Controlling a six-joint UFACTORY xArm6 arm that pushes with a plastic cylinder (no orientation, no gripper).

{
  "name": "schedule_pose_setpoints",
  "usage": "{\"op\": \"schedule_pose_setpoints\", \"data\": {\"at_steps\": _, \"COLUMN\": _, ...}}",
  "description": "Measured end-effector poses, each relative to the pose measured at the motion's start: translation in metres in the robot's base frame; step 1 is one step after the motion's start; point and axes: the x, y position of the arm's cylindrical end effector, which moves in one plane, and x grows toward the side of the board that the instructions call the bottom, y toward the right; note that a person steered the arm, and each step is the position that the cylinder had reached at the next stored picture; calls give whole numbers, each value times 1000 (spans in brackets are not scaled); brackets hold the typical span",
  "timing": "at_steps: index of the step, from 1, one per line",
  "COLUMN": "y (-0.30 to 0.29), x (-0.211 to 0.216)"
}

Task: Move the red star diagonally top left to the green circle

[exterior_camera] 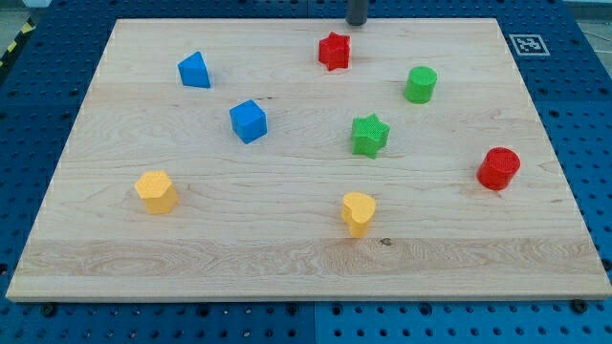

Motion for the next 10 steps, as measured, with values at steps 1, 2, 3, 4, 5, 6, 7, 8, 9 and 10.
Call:
{"op": "schedule_pose_setpoints", "data": {"at_steps": 1, "y": -13, "x": 1}}
{"op": "schedule_pose_setpoints", "data": {"at_steps": 2, "y": -26, "x": 8}}
{"op": "schedule_pose_setpoints", "data": {"at_steps": 3, "y": -28, "x": 8}}
{"op": "schedule_pose_setpoints", "data": {"at_steps": 4, "y": -28, "x": 8}}
{"op": "schedule_pose_setpoints", "data": {"at_steps": 5, "y": -35, "x": 21}}
{"op": "schedule_pose_setpoints", "data": {"at_steps": 6, "y": -51, "x": 36}}
{"op": "schedule_pose_setpoints", "data": {"at_steps": 7, "y": -57, "x": 43}}
{"op": "schedule_pose_setpoints", "data": {"at_steps": 8, "y": -63, "x": 46}}
{"op": "schedule_pose_setpoints", "data": {"at_steps": 9, "y": -63, "x": 60}}
{"op": "schedule_pose_setpoints", "data": {"at_steps": 10, "y": -61, "x": 78}}
